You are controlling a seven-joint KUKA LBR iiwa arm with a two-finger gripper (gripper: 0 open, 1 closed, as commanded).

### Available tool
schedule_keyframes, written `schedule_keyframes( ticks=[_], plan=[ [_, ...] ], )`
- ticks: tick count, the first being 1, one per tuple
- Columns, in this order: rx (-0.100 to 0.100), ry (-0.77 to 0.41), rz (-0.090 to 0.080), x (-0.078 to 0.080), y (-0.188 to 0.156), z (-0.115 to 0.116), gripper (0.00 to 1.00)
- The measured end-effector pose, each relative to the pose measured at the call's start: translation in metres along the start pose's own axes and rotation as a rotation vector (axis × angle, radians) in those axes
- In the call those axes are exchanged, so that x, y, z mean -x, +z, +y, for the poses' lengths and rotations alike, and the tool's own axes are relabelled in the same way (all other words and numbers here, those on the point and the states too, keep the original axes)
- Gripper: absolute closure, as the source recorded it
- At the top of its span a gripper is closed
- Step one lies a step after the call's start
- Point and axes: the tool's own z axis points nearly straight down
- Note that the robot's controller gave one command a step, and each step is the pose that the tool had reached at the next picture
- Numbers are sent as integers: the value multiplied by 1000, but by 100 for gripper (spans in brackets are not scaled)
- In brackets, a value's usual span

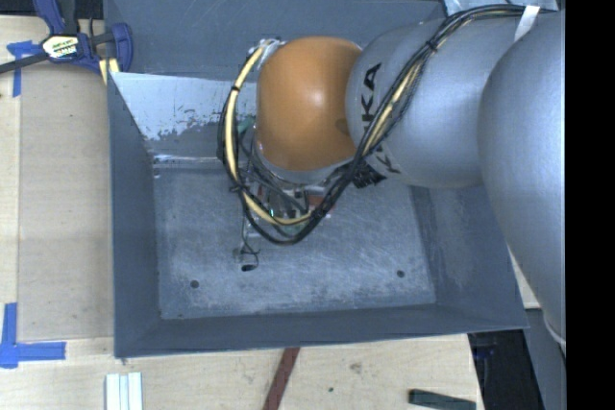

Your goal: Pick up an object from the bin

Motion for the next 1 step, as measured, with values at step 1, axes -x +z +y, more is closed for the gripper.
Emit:
schedule_keyframes(
  ticks=[1],
  plan=[
    [1,3,-8,2,-4,-1,0]
  ],
)
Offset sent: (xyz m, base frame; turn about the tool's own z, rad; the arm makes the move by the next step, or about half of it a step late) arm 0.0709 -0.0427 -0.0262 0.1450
